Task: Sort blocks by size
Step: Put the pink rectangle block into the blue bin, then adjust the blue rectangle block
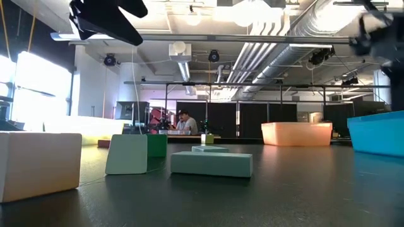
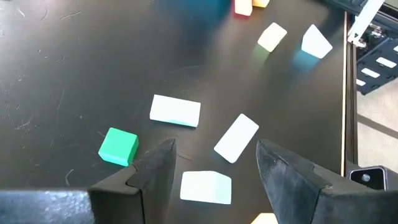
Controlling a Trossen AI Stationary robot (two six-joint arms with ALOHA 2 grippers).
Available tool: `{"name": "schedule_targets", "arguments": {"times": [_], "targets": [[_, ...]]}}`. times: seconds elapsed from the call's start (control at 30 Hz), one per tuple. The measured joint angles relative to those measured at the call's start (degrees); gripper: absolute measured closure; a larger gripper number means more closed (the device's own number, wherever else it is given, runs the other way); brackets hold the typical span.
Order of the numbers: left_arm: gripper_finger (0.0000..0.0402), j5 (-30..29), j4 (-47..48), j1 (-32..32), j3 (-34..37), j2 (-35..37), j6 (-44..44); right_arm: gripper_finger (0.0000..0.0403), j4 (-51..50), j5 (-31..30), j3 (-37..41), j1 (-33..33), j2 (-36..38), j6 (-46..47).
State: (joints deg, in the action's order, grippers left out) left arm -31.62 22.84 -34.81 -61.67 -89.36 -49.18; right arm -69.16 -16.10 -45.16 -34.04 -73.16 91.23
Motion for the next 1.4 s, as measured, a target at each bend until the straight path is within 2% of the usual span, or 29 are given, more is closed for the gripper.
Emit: {"name": "schedule_targets", "arguments": {"times": [0.13, 0.27, 0.47, 0.67, 0.77, 0.83, 0.97, 1.07, 1.2, 1.4], "targets": [[0.019, 0.7, -0.1, -0.1, 0.0, 0.0, -1.3, 0.0201, 1.3, 4.9, 5.7, 1.4, 4.1, 6.3], [0.019, 1.0, -0.3, -0.5, 0.0, 0.0, -1.8, 0.0168, -0.5, 2.3, 3.4, 2.4, 4.7, 8.7], [0.019, 1.0, -0.4, -0.5, 0.0, 0.0, -2.2, 0.0163, 1.5, -4.9, -0.3, 2.5, 4.7, 10.6], [0.019, 1.0, -0.3, -0.5, 0.0, 0.0, -1.3, 0.0161, 19.6, -18.7, -1.0, 1.2, 4.5, 8.6], [0.019, 1.0, -0.4, -0.5, 0.0, 0.0, -1.3, 0.0161, 31.2, -22.5, -0.9, 1.0, 2.9, 0.6], [0.019, 1.0, -0.4, -0.5, 0.0, 0.0, -1.3, 0.0161, 41.1, -22.6, -0.9, 1.1, 0.9, -9.8], [0.019, 0.8, -0.4, -0.5, 0.0, 0.0, -1.1, 0.016, 59.3, -16.1, -0.9, 1.1, -4.3, -30.3], [0.019, 0.8, -0.4, -0.5, 0.0, 0.0, -0.5, 0.016, 69.9, -11.1, -0.9, 1.4, -9.4, -39.9], [0.019, 0.8, -0.4, -0.5, 0.0, 0.0, -0.2, 0.016, 72.2, -8.9, -4.0, 2.8, -16.4, -43.1], [0.019, 1.2, -0.4, -0.5, 0.0, 0.0, -0.2, 0.016, 68.3, -4.0, -15.3, 6.3, -27.5, -56.7]]}}
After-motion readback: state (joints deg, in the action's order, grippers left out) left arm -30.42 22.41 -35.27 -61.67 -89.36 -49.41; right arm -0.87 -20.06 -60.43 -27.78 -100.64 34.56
